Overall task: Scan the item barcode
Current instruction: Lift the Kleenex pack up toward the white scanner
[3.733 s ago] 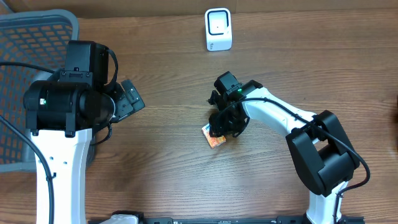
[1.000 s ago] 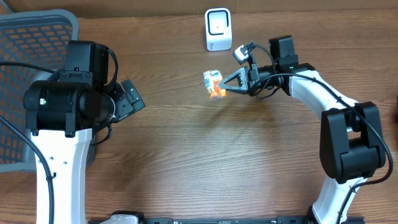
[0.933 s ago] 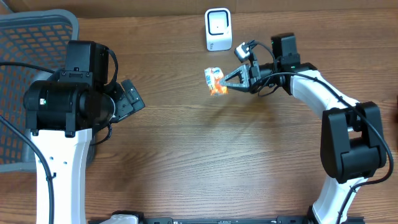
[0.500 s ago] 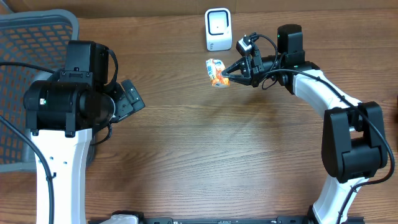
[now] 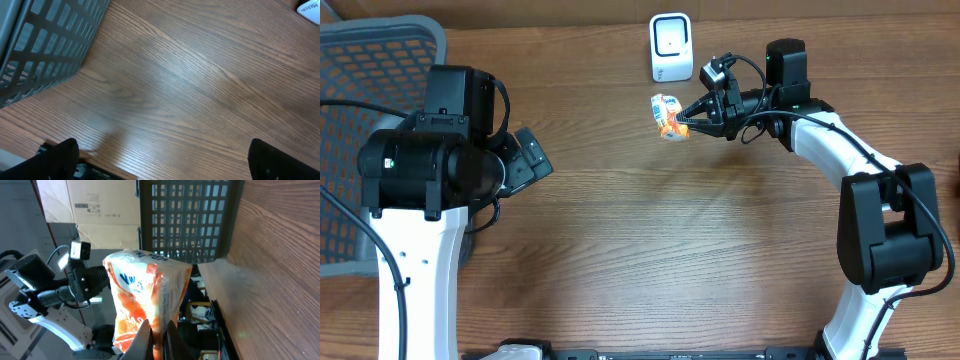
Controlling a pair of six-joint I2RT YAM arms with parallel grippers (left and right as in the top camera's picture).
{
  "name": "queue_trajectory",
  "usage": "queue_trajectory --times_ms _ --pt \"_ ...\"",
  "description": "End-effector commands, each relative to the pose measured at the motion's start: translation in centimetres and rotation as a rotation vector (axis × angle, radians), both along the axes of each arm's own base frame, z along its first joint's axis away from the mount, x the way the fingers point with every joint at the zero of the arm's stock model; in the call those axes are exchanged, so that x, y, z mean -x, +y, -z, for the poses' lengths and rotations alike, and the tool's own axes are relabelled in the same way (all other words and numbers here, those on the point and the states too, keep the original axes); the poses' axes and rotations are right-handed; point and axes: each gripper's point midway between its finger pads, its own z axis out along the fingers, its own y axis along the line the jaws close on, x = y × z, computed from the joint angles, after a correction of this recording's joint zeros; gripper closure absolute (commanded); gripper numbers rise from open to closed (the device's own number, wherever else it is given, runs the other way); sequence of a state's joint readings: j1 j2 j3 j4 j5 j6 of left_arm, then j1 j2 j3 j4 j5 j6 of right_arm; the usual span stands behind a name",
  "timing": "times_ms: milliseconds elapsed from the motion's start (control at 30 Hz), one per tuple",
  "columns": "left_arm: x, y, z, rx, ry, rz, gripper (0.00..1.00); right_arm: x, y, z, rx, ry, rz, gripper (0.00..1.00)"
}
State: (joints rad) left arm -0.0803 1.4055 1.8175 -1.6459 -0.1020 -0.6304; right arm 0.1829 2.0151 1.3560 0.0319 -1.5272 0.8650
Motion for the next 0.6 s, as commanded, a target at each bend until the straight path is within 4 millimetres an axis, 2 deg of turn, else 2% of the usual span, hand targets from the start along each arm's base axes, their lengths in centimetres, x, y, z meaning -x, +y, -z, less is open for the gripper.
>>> queue_trajectory --times_ms 0,333,567 --pt "0.0 0.4 0.1 -0.005 0.001 -0.029 0.01 -0.8 -0.1 -0.6 0.013 -0.003 0.029 0.96" --pt "0.0 0.4 0.1 -0.005 0.001 -0.029 0.01 -2.8 0.0 0.3 0.075 -0.022 0.143 0.96" --pt "0.0 0.4 0.1 -0.005 0.001 -0.029 0.0 -4.6 -0.1 1.3 0.131 -0.116 0.24 0.96"
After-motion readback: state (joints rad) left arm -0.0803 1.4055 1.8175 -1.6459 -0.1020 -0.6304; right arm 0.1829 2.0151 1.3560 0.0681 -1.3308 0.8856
